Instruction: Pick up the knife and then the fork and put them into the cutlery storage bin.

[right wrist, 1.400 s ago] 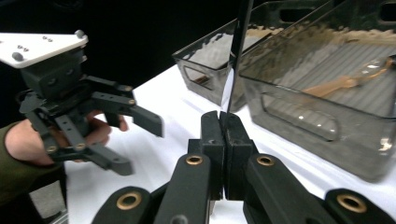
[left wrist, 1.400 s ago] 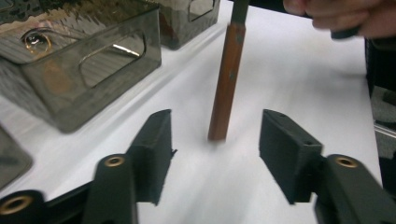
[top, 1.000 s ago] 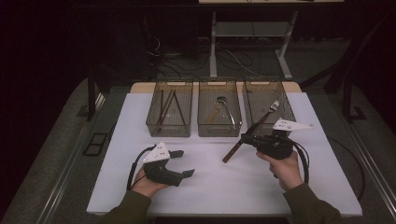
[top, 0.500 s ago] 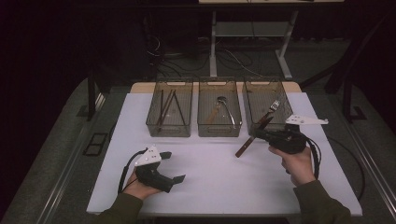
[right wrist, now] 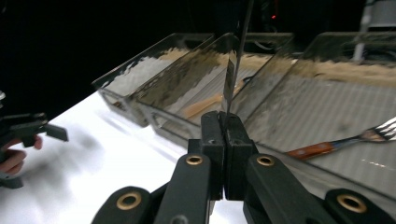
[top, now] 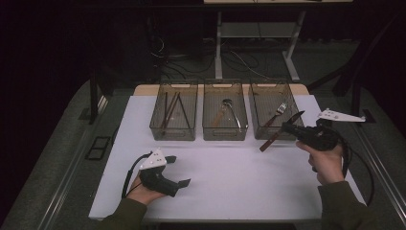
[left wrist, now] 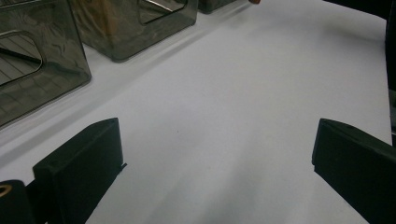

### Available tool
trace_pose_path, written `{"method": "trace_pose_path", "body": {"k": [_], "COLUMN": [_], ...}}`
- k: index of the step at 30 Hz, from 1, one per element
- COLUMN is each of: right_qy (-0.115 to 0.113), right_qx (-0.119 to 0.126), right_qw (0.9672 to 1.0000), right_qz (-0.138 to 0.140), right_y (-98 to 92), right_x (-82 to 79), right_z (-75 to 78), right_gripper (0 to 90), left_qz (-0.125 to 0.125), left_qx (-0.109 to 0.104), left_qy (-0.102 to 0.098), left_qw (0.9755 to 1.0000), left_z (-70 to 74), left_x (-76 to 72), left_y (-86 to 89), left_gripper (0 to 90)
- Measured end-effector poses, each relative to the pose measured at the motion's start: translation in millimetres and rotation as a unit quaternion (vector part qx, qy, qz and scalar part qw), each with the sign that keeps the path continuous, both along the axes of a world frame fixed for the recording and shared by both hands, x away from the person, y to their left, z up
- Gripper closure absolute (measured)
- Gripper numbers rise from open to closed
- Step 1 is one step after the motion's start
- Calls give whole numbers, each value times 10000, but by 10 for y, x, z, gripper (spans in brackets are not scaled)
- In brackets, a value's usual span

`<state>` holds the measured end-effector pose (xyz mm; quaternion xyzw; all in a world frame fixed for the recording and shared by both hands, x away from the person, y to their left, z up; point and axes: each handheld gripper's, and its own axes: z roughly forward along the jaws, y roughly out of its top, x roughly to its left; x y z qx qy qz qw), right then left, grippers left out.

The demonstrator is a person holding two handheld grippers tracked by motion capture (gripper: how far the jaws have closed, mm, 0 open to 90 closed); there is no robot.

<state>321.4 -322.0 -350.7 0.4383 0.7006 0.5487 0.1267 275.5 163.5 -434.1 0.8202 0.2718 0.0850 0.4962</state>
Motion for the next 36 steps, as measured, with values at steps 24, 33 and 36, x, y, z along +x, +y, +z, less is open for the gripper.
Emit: {"method": "trace_pose_path", "body": {"k": [24, 33, 36], "right_qy": [-205, 268, 396], "right_qx": [-671, -1200, -1370], "right_qw": [9909, 9851, 9824], "right_qz": [-1150, -1204, -1206], "right_y": [-529, -502, -504], "right_x": [491, 692, 729], "right_z": [390, 219, 170], "right_gripper": [896, 895, 895], "left_qz": [-19, -13, -13], "left_qx": [-30, -36, -30], "left_qy": [-14, -17, -15], "left_qw": [10000, 10000, 10000], "left_z": [3, 5, 4], "left_x": [-5, -5, -5], "left_y": [-6, -4, -7], "left_gripper": [12, 11, 10]}}
